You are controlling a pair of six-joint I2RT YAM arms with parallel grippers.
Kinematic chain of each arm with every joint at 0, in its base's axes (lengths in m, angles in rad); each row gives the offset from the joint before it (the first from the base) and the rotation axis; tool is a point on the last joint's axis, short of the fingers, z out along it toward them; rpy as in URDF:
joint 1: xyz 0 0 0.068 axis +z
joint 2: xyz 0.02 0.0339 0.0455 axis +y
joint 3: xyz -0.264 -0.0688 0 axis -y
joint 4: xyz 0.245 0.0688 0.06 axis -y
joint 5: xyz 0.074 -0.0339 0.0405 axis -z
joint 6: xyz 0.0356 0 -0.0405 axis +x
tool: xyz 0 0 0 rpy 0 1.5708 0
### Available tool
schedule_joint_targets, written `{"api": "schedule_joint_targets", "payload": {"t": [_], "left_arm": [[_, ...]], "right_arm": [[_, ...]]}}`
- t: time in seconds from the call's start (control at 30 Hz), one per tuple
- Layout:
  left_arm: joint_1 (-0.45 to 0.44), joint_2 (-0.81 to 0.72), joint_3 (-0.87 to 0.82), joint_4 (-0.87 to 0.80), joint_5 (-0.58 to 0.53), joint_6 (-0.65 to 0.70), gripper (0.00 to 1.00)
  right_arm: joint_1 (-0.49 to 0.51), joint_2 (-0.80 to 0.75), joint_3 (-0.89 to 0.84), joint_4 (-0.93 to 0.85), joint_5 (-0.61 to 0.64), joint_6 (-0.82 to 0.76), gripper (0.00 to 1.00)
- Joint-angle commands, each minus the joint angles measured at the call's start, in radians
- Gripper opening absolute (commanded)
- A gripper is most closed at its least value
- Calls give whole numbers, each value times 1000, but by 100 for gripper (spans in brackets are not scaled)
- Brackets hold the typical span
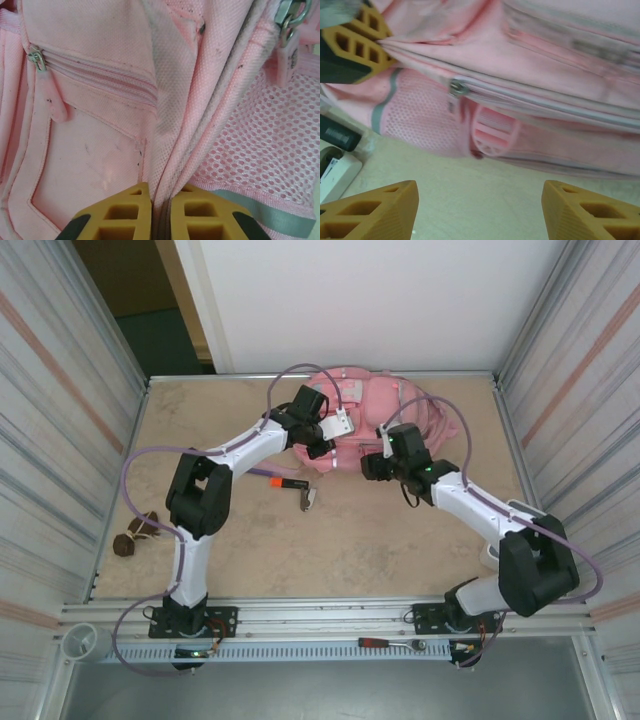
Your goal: Pack the student bag
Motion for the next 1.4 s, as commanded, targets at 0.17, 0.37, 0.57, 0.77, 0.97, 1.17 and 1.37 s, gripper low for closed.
{"api": "schedule_joint_targets", "payload": {"t": [0.17,0.37,0.57,0.77,0.97,1.17,1.37], "left_arm": [[6,-26,53,-72,111,-51,0],[8,-21,60,-78,125,-50,0],[8,-16,59,-84,128,-48,0],[9,-15,53,-86,127,-46,0],[7,-10,50,-87,130,-46,0],[9,-10,46,-87,127,-43,0],[9,-6,45,-85,127,-42,0]], "right_arm": [[111,130,13,205,280,30,59],[141,230,39,263,390,91,62],[162,302,90,286,482,105,64],[171,312,123,274,534,122,63],[169,335,167,213,596,138,59],[168,315,176,162,625,142,50],[159,291,184,122,596,132,37]]}}
